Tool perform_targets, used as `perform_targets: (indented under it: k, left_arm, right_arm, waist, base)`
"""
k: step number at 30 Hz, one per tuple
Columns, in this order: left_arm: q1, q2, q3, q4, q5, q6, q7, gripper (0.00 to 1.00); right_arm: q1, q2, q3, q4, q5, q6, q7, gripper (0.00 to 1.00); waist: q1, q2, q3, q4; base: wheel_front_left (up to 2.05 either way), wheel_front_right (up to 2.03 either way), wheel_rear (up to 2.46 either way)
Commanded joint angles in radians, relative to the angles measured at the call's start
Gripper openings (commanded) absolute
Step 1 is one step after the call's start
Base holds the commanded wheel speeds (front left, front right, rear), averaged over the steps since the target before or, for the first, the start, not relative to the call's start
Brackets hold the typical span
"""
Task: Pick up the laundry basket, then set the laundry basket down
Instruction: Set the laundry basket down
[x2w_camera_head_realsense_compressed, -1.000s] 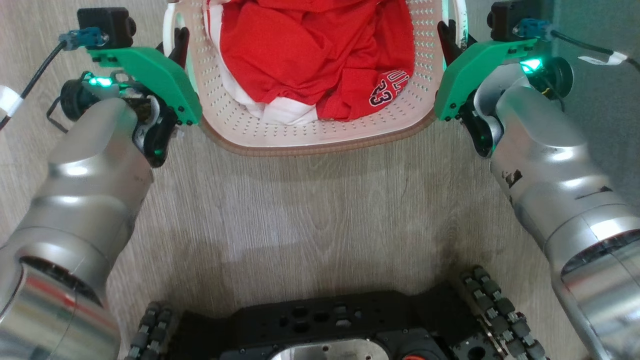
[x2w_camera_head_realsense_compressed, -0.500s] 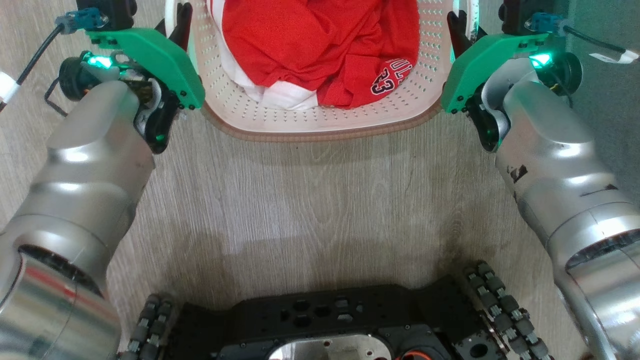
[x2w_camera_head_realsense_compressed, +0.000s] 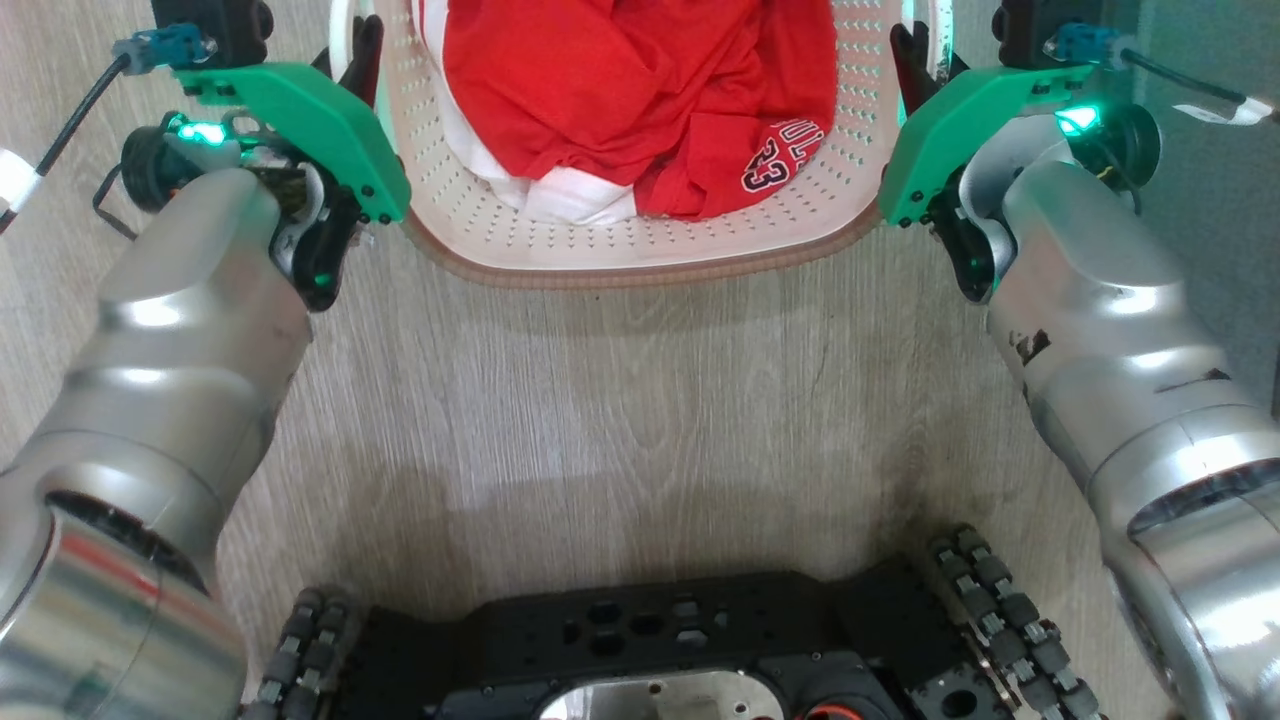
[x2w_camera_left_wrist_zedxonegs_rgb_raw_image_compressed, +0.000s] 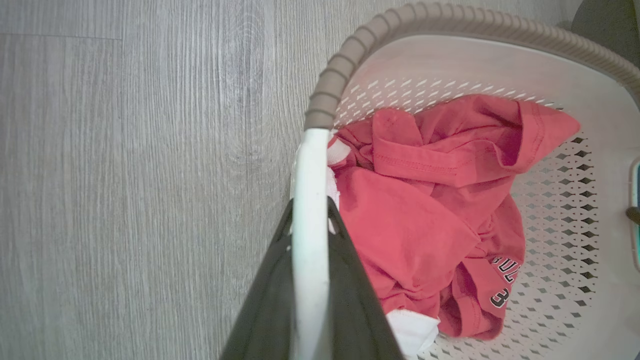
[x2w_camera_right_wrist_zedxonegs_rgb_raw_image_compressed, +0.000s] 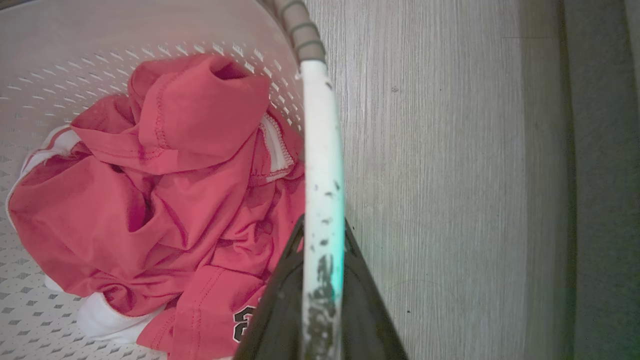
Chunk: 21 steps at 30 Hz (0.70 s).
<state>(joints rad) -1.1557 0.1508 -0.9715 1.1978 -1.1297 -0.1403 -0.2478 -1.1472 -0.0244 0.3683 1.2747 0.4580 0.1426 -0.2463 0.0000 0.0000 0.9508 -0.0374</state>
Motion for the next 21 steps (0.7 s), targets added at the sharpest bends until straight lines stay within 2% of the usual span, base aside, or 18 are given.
perform_targets:
  k: [1, 6, 7, 8, 9, 10, 21]
  left_arm:
    - [0.001, 0.069, 0.016, 0.020, -0.018, 0.010, -0.009, 0.00]
    - [-0.001, 0.068, 0.009, 0.017, -0.028, 0.010, 0.005, 0.00]
    - [-0.007, 0.068, 0.013, 0.020, -0.030, 0.010, 0.001, 0.00]
    - [-0.007, 0.065, 0.015, 0.019, -0.033, 0.010, -0.001, 0.07]
    - [-0.008, 0.062, 0.012, 0.016, -0.032, 0.010, -0.003, 0.90]
    - [-0.009, 0.061, 0.014, 0.014, -0.033, 0.010, -0.006, 1.00]
    - [0.005, 0.065, 0.001, -0.008, -0.048, 0.010, -0.012, 1.00]
  right_arm:
    - [0.061, -0.026, -0.014, 0.016, -0.004, -0.012, 0.006, 0.00]
    - [0.063, -0.026, -0.023, 0.016, 0.006, -0.012, 0.008, 0.00]
    - [0.068, -0.026, -0.021, 0.004, 0.024, -0.012, 0.008, 0.24]
    - [0.073, -0.026, -0.015, -0.007, 0.042, -0.012, 0.016, 1.00]
    - [0.079, -0.026, 0.000, -0.022, 0.054, -0.012, 0.023, 1.00]
    - [0.087, -0.026, 0.012, -0.040, 0.073, -0.012, 0.030, 1.00]
    - [0.101, -0.026, 0.118, -0.076, 0.165, -0.012, 0.044, 1.00]
  waist:
    - [0.0000, 0.0000, 0.001, 0.000]
    - [0.0000, 0.0000, 0.002, 0.004]
    - [0.0000, 0.0000, 0.003, 0.008]
    - [0.0000, 0.0000, 0.003, 0.010]
    - [0.0000, 0.0000, 0.003, 0.012]
    - [0.0000, 0.0000, 0.003, 0.013]
    - [0.0000, 0.0000, 0.001, 0.005]
  base:
    - [0.00, 0.00, 0.00]
    - [0.00, 0.00, 0.00]
    - [0.00, 0.00, 0.00]
    - [0.00, 0.00, 0.00]
    - [0.00, 0.00, 0.00]
    - [0.00, 0.00, 0.00]
    - [0.00, 0.00, 0.00]
